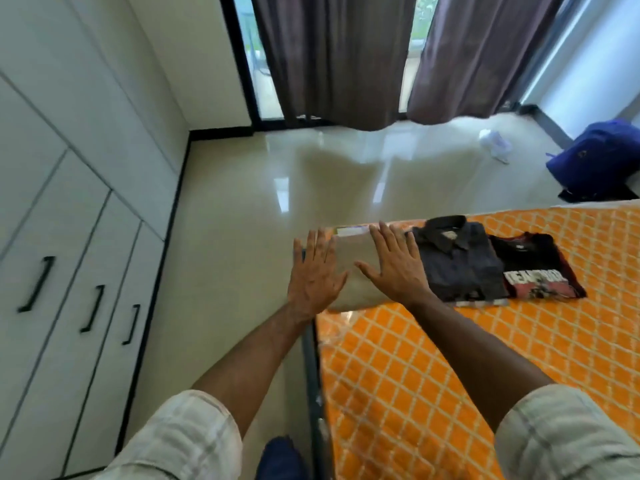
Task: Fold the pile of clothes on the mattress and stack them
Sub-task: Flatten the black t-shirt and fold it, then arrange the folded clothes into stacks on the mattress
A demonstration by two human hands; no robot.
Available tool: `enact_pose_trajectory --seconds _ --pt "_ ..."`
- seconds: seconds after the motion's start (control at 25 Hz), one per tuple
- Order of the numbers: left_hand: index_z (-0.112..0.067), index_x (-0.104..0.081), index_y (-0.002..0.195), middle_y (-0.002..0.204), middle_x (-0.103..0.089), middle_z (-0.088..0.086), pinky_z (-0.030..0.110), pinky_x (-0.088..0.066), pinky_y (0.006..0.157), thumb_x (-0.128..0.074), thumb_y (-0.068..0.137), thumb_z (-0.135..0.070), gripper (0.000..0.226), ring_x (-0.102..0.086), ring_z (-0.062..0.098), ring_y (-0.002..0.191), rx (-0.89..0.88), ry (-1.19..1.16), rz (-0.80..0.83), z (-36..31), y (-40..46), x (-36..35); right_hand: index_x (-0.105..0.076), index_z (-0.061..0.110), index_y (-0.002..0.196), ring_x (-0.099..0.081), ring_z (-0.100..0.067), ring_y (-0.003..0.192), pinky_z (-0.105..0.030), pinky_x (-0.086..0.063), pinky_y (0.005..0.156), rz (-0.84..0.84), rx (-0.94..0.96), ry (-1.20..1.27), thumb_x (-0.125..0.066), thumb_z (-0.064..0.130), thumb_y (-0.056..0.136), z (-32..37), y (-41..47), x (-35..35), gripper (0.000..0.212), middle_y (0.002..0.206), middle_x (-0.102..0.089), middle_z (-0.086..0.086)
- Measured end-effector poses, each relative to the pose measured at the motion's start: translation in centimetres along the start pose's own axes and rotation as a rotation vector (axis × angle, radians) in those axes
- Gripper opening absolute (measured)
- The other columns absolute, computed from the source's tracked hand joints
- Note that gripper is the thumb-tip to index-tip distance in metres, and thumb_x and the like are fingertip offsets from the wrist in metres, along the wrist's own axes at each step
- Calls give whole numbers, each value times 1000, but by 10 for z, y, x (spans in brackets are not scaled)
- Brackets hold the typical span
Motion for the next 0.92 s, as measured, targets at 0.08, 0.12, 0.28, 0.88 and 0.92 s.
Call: enact_pose_trajectory --seconds 0.08,0.12,0.28,0.88,0.92 --pt "-5 -38 152 160 -26 25 66 -20 117 -28 99 -58 76 -23 40 150 73 -4 13 69 -41 18 -19 20 161 -13 -25 156 -53 -7 125 16 56 17 -26 74 94 74 6 10 87 169 -17 -5" --pt "-5 -36 153 161 -23 26 66 -19 117 -26 99 -59 77 -21 40 151 103 17 23 98 -60 25 -19 21 161 -12 -24 156 -54 -7 125 22 82 35 -25 75 93 107 8 14 87 169 -16 -4" --pt "-6 -26 157 163 -14 26 65 -12 119 -15 98 -60 80 -11 40 153 188 61 84 170 -114 48 -20 20 161 -11 -26 156 -54 -5 125 94 167 77 -20 76 91 204 5 17 89 169 -16 -6" --pt "-7 -15 159 166 -7 23 59 -1 122 -27 103 -53 73 -3 38 154 594 140 191 404 -345 69 -10 19 162 -7 -27 156 -54 -5 126 190 619 36 -5 74 86 491 -20 -13 94 170 -7 -7" --pt "-7 -14 159 166 -6 22 59 -3 122 -27 104 -53 73 -3 37 154 629 129 191 426 -352 69 -12 19 162 -9 -27 156 -54 -6 126 181 655 17 -6 74 87 510 -10 -15 93 170 -8 -7"
Point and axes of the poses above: each hand's wrist, its own y-axis towards the middle knuckle, its own x-axis out of the back of the hand, z = x × y, the point moved 10 cm from there along y, towards the middle knuckle
